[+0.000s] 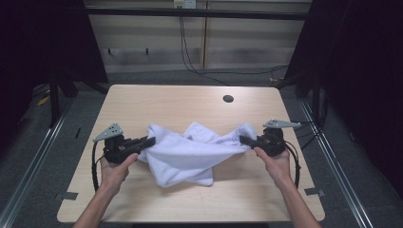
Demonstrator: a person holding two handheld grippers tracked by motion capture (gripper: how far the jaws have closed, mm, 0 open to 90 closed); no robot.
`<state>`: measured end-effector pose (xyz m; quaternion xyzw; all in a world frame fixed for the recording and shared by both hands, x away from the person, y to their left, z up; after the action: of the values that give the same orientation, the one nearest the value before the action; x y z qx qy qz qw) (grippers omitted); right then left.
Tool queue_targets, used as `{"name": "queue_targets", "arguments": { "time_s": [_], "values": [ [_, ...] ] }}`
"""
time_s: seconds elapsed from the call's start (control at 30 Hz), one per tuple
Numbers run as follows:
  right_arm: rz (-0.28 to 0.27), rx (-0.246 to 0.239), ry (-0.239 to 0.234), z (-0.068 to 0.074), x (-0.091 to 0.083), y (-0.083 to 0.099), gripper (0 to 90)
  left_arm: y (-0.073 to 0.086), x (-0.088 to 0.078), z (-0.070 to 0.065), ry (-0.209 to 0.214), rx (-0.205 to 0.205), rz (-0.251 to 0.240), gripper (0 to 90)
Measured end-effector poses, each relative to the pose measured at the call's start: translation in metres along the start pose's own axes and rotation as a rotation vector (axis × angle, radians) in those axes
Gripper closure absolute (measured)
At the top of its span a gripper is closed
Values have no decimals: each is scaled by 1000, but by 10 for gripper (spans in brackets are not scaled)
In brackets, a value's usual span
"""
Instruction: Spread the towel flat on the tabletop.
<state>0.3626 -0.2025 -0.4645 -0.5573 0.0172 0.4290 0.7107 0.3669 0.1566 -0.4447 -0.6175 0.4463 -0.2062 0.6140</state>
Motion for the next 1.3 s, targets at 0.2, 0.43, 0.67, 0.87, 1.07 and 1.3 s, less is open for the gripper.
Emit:
{"name": "queue_targets", "arguments": {
  "time_s": [0.2,0.43,0.67,0.87,1.07,1.3],
  "values": [
    [-65,3,8,1,-14,-46,812,-40,-5,14,-53,38,-45,819],
    [-84,-27,55,-2,-18,-105,812,-104,-8,31,-110,74,-105,818],
    [-182,-49,97,-3,-28,-165,829,-153,-9,42,-165,119,-166,818],
    [-278,-40,104,-5,-44,-170,843,-137,-9,16,-109,189,-154,818],
    [-98,-8,66,-15,-28,-71,840,-45,-7,-2,-25,123,-17,816],
    [76,-11,42,-11,-16,26,743,29,-18,-22,38,116,129,792]
  ]
}}
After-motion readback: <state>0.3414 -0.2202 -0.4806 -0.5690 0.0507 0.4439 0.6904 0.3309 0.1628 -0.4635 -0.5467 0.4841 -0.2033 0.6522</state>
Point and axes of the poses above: each handheld gripper's, and its own axes: x roughly forward along the jaws, y roughly out of its underside, z roughly to its left, the point moved 8 cm from there along x, roughly forward along the jaws, and after that the axes turned 9 degrees about x, right-handed, at the moved point
